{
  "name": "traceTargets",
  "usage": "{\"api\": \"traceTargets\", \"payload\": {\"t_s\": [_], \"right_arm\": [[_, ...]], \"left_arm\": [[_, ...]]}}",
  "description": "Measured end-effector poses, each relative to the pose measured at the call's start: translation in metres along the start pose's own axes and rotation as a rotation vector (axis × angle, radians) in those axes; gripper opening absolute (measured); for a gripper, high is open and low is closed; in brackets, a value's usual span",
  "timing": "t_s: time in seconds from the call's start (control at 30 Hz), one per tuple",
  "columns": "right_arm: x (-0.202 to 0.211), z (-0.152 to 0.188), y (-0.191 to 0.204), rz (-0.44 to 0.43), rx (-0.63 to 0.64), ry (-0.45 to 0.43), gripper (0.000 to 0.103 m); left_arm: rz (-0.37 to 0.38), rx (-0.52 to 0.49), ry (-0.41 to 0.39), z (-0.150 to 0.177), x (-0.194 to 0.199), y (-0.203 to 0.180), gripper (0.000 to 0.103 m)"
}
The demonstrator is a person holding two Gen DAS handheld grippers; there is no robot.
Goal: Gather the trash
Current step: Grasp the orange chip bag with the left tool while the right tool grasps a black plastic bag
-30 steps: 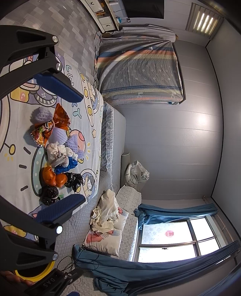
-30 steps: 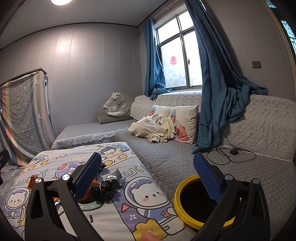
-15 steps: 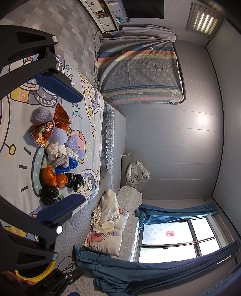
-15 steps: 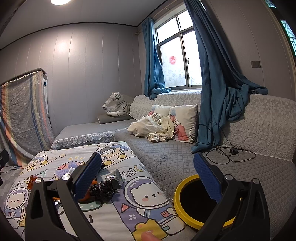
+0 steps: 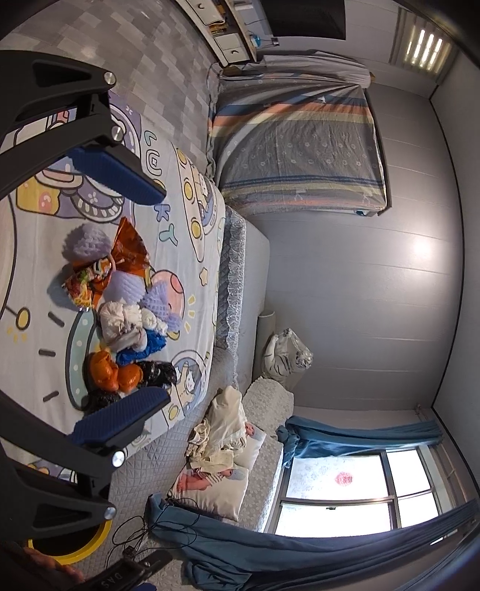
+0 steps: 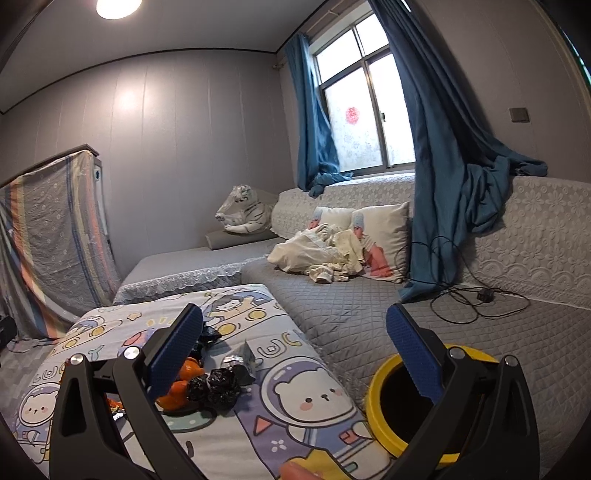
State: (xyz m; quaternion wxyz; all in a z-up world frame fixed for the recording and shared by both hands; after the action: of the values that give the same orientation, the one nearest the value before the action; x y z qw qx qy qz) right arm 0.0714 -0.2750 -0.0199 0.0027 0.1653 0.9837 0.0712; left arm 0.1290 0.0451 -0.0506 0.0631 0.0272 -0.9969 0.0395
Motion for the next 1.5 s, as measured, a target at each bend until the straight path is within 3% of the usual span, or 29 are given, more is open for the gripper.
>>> {"api": "traceTargets", "payload": {"t_s": [0.17, 0.23, 0.33, 0.53, 0.7, 0.83, 1.0, 1.1, 1.37, 1.5], "right_arm": [[-0.018, 0.008, 0.010, -0.071, -0.017, -0.015, 0.095], [-0.024, 0.011, 0.019, -0.101, 0.020, -0.021, 0.095], [-0.038, 0.024, 0.031, -0.160, 0.033, 0.040, 0.095], [-0.049, 0.040, 0.046, -0.229, 0.078, 0.048, 0.095], [-0.073, 0.071, 0.059, -0.272, 0.104, 0.159, 0.095], [-0.091, 0.089, 0.069, -0.308, 0.088, 0.231, 0.095], [-0.120, 0.115, 0.072, -0.288, 0.086, 0.340, 0.095], [-0.135, 0.133, 0.074, -0.284, 0.087, 0.416, 0.095], [-0.168, 0.154, 0.076, -0.286, 0.029, 0.520, 0.095], [-0.183, 0.175, 0.084, -0.310, -0.033, 0.632, 0.095]], "left_arm": [[-0.042, -0.005, 0.012, 0.011, -0.024, 0.034, 0.095], [-0.005, 0.018, 0.014, 0.019, -0.031, 0.044, 0.095], [0.085, 0.072, 0.040, 0.035, -0.038, 0.053, 0.095], [0.061, 0.011, 0.134, 0.073, -0.057, 0.068, 0.095], [0.023, 0.030, 0.191, 0.090, -0.076, 0.086, 0.095], [0.097, 0.025, 0.235, 0.101, -0.083, 0.075, 0.095], [0.170, 0.032, 0.301, 0.113, -0.101, 0.054, 0.095], [0.178, 0.061, 0.342, 0.120, -0.116, 0.049, 0.095], [0.193, 0.077, 0.393, 0.128, -0.140, 0.041, 0.095], [0.187, 0.103, 0.444, 0.134, -0.153, 0.043, 0.095]]}}
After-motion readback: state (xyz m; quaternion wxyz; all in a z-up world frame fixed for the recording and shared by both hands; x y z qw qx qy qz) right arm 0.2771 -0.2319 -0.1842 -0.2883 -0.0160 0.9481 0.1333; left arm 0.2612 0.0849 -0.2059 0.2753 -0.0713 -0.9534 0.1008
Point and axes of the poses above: each gripper's, at about its wrist camera, not at the fingertips, and x roughly against the way its jaws point, y to its left, z to its underside, the point moved 10 cm from there along -x, roughly the way its jaws point, and after that the axes turned 11 degrees about -y, right-handed, at the moved point
